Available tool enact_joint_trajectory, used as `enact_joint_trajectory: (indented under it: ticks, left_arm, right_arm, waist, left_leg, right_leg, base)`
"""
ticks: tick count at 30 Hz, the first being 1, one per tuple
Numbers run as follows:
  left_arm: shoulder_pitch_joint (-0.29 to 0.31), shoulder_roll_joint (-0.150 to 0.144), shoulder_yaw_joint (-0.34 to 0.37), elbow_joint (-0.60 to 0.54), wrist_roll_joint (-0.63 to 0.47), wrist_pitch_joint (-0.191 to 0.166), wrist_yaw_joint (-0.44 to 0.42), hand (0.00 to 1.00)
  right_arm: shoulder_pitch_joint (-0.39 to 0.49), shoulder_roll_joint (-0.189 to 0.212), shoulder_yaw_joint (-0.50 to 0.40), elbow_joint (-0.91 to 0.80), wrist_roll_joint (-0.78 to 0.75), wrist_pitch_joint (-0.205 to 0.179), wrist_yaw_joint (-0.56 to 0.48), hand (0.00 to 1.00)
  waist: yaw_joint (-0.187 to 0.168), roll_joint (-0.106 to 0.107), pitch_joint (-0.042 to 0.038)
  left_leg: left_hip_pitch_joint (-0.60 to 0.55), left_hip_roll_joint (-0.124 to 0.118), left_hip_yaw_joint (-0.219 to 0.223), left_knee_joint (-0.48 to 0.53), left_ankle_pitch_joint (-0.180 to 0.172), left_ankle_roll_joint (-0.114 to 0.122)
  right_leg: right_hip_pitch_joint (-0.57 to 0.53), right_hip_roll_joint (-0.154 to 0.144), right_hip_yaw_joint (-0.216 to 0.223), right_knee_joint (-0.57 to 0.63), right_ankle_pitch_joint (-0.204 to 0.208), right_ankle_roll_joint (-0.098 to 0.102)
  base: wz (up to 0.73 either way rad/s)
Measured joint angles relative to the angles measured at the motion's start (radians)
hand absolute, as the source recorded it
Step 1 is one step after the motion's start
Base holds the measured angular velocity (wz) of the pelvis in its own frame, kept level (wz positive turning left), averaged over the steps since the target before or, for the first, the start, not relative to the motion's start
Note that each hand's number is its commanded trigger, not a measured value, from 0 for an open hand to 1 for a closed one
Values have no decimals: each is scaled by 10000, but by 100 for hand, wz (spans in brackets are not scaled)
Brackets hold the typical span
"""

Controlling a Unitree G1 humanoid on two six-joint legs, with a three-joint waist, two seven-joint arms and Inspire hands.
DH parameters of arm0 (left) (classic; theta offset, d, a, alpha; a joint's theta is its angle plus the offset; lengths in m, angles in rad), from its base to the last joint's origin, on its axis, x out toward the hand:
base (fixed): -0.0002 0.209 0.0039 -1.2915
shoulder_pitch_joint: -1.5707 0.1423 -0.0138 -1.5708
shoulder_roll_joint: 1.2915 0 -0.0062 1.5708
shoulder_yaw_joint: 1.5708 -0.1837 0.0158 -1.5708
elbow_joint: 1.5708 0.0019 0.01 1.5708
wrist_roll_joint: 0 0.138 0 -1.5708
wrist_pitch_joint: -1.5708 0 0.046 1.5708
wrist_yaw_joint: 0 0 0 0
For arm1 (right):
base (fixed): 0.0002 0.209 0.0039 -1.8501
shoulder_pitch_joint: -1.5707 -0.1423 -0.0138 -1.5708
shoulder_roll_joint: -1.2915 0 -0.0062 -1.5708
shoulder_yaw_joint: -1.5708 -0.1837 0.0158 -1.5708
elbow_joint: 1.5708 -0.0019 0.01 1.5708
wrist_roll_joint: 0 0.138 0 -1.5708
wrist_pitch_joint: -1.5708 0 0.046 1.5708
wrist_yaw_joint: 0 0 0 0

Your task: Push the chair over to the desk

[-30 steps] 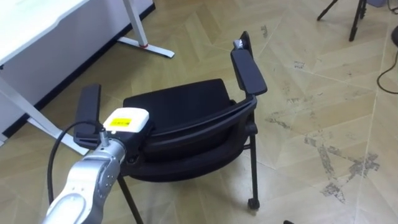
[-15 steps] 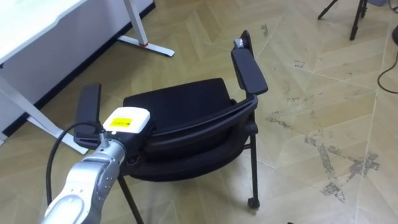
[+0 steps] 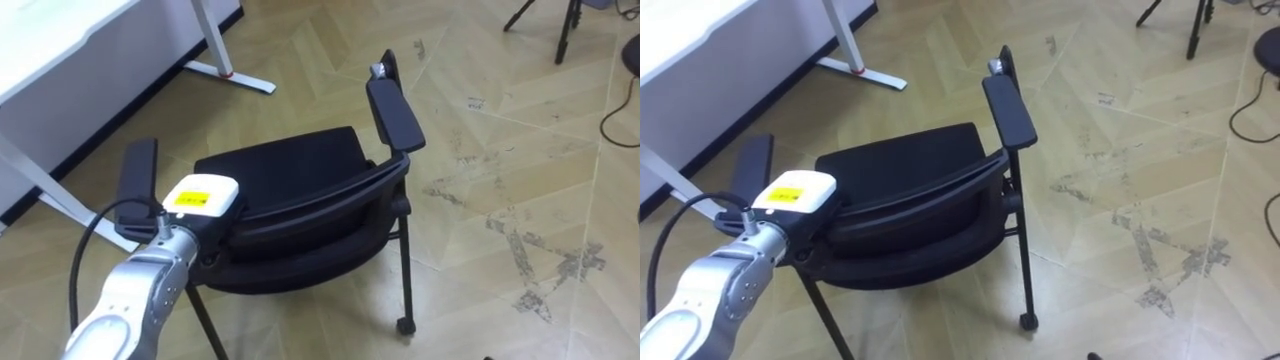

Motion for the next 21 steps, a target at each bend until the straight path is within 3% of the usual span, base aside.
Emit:
enact_joint_trajectory:
  ticks: [4, 6, 8, 10, 11, 13, 21]
  left_arm:
    - [11, 104, 16, -40, -41, -101, 1, 100]
    - [50, 285, 75, -202, -64, -156, 3, 100]
    - [87, 404, 128, -288, -95, -176, 4, 100]
    - [154, 410, 313, -284, -97, -328, 4, 100]
    - [145, 411, 352, -276, -85, -394, 5, 100]
    - [144, 407, 395, -268, -83, -416, 8, 100]
    - [170, 411, 517, -189, -85, -368, -49, 100]
  right_arm:
    - [10, -143, -717, -507, 108, -197, -620, 0]
    - [112, -188, -841, -1626, -10, -237, -1252, 0]
    - [89, -193, -890, -2525, -344, -412, -1659, 0]
    - [88, -195, -941, -3680, -727, -493, -2117, 0]
    - [73, -200, -932, -4338, -1040, -723, -2359, 0]
    - [57, -198, -802, -5114, -1723, -969, -2758, 0]
    - [268, -167, 468, -9058, -4523, -943, -3160, 0]
  waist:
    - [-28, -10, -2]
    - [39, 28, -52]
    - [-91, -30, -20]
    - [-108, -36, -40]
    - [-158, -44, -38]
    - [-121, -73, -39]
    - [-9, -126, -31]
  left_leg:
    - [-35, -7, 8, 9, 1, 3]
    - [-167, -8, 80, 52, -3, 9]
    - [-267, -8, 84, 154, -3, 9]
    - [-364, -3, 156, 270, -13, 25]
    - [-437, -1, 188, 352, -16, 29]
    - [-450, 5, 251, 355, -17, 30]
    - [-476, 11, 553, 380, -28, 59]
  right_leg:
    - [-86, -9, -20, 119, -3, 5]
    - [-228, -15, 24, 138, -6, 10]
    - [-271, -29, 1, 147, -5, 8]
    - [-390, -45, 17, 250, -6, 9]
    - [-465, -55, 35, 335, -6, 10]
    - [-554, -60, 71, 435, -6, 10]
    - [-890, -83, 256, 852, -46, 73]
  base:
    - [-1]
    - [-8]
    - [-2]
    - [-2]
    - [-5]
    - [-8]
    - [-12]
